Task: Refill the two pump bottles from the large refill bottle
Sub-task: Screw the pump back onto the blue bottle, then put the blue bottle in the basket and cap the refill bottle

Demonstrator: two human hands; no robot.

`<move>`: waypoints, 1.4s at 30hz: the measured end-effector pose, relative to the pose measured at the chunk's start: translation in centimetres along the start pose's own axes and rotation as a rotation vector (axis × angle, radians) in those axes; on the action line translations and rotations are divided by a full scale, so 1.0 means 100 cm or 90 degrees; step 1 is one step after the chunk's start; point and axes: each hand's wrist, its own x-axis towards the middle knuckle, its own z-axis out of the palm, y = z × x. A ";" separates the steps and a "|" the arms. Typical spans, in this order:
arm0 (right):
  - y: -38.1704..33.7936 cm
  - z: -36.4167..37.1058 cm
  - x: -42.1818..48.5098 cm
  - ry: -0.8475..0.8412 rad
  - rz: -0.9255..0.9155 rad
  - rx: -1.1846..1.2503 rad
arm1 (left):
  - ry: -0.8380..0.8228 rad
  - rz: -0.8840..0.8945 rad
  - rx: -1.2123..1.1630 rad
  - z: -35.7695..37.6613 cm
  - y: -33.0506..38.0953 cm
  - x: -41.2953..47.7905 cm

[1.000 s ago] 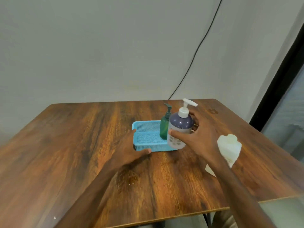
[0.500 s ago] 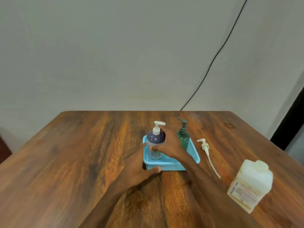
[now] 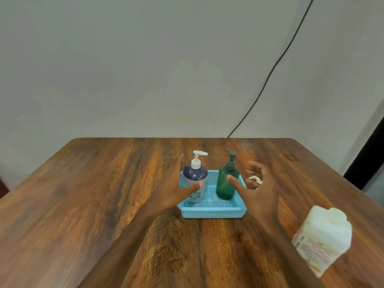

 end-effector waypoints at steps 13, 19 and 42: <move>0.037 0.013 0.043 -0.258 0.023 -0.024 | 0.100 0.044 0.038 0.011 0.007 0.012; 0.035 0.010 0.050 -0.337 0.015 -0.009 | 0.110 0.041 0.054 0.013 0.010 0.008; -0.048 -0.121 -0.029 -0.090 -0.062 -0.033 | 0.013 0.201 -0.085 0.147 0.119 -0.080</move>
